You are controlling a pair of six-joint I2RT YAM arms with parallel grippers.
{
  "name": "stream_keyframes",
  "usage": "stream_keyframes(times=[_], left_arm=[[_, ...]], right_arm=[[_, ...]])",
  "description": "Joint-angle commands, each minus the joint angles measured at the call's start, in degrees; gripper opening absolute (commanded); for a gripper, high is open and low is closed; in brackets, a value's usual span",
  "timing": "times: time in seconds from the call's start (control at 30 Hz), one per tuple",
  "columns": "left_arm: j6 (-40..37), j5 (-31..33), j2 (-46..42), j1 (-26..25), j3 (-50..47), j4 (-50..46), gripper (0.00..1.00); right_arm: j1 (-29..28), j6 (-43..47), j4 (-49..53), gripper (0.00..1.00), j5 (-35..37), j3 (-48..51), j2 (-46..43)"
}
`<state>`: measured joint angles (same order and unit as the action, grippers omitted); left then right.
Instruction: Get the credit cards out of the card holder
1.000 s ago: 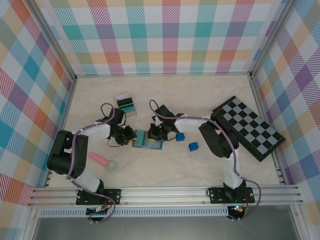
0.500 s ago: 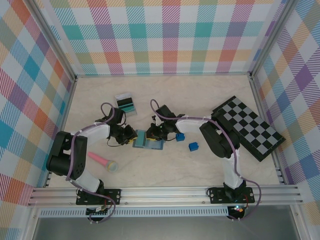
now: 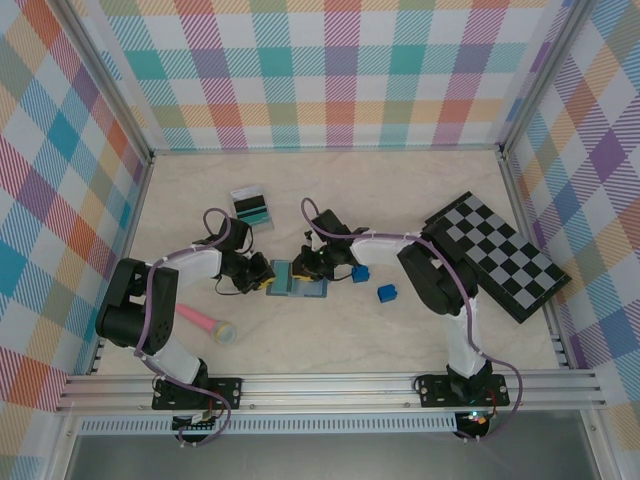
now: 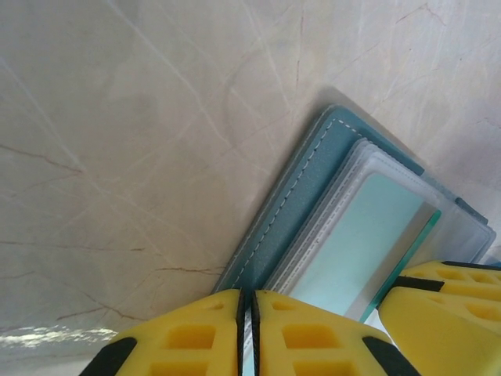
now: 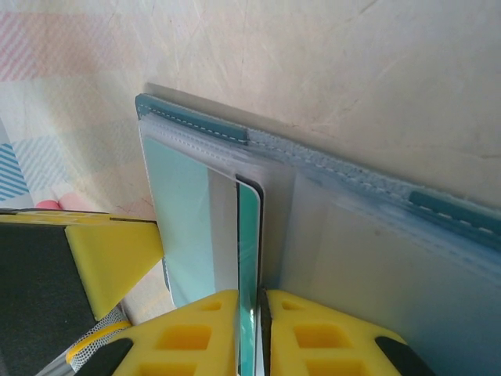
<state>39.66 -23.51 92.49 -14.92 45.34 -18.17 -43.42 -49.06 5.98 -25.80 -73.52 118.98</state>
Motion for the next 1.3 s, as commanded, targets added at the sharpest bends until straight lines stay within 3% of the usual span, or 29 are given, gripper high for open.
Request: stream_keyframes(times=[0.0,0.6,1.03,1.27], left_arm=[[0.7,0.0,2.1,-0.6,-1.7,-1.5,0.11],[1.0,0.3,3.4,-0.8,-1.5,-1.7,0.1],[0.8,-3.8,3.3,-0.9,-2.0,1.1,0.07],[0.8,-1.7,2.7,-0.9,-1.6,-0.4,0.09]], right_arm=[[0.4,-0.7,-1.2,0.16,-1.5,-1.1,2.0],[0.4,0.2,-10.5,0.16,-8.9,3.6,0.3],[-0.3,3.1,-7.3,0.1,-8.2,0.6,1.7],[-0.3,4.1,-4.6,0.03,-5.4,0.8,0.4]])
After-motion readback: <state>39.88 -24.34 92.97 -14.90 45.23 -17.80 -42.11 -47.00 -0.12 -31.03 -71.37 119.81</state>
